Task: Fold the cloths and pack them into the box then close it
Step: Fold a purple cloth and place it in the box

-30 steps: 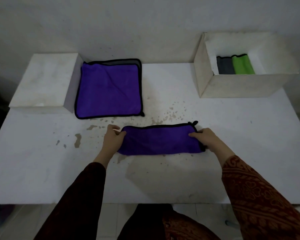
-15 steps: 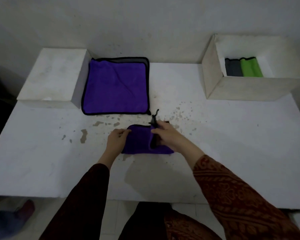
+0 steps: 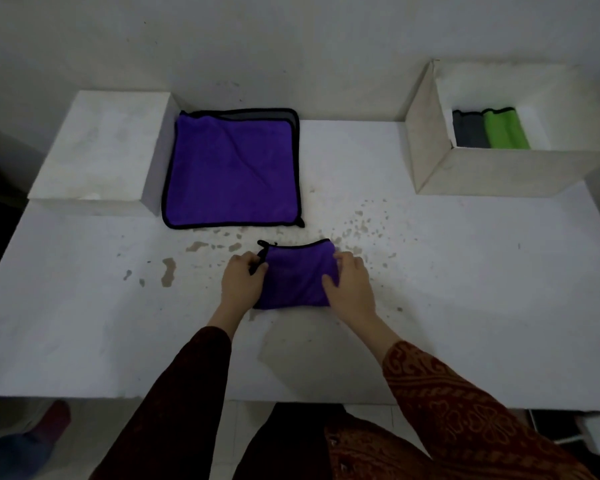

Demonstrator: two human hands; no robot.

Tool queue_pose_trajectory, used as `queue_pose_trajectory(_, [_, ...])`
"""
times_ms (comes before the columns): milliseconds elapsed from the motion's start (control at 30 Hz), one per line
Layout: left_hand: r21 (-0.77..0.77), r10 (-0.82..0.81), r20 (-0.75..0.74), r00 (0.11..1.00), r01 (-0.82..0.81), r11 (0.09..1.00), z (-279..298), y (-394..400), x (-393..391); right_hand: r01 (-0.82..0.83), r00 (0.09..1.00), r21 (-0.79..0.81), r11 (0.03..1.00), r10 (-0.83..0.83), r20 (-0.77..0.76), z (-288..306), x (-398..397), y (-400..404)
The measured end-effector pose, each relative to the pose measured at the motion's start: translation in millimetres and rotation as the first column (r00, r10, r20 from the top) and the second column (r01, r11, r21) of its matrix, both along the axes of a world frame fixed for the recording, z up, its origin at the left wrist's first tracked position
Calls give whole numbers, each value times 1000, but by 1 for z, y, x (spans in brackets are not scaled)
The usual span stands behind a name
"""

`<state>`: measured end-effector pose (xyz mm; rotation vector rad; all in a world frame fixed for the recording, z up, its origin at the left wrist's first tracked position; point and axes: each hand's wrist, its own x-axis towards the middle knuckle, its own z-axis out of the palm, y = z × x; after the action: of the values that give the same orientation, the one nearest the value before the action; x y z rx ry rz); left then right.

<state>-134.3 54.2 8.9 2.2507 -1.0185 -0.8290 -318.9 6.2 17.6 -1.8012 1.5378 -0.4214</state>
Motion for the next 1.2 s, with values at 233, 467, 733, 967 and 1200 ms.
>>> queue_pose_trajectory(233, [-20,71,-133,989,-74,997,3,1,3,87,974,492,866,-179,142,1,5,-11])
queue_pose_trajectory(467, [-5,86,-121,989,-88,996,6,-2,8,-158,977,393,906,88,192,23,40,-6])
queue_pose_trajectory(733, [-3,193,-396,898,-211,977,6,1,14,-484,868,214,848,434,241,21,75,24])
queue_pose_trajectory(967, [61,143,-205,968,-133,989,6,-6,6,-70,975,351,934,-11,224,2,54,11])
queue_pose_trajectory(1200, [-49,232,-485,843,-291,955,14,-17,4,-64,912,408,911,-112,394,1,61,11])
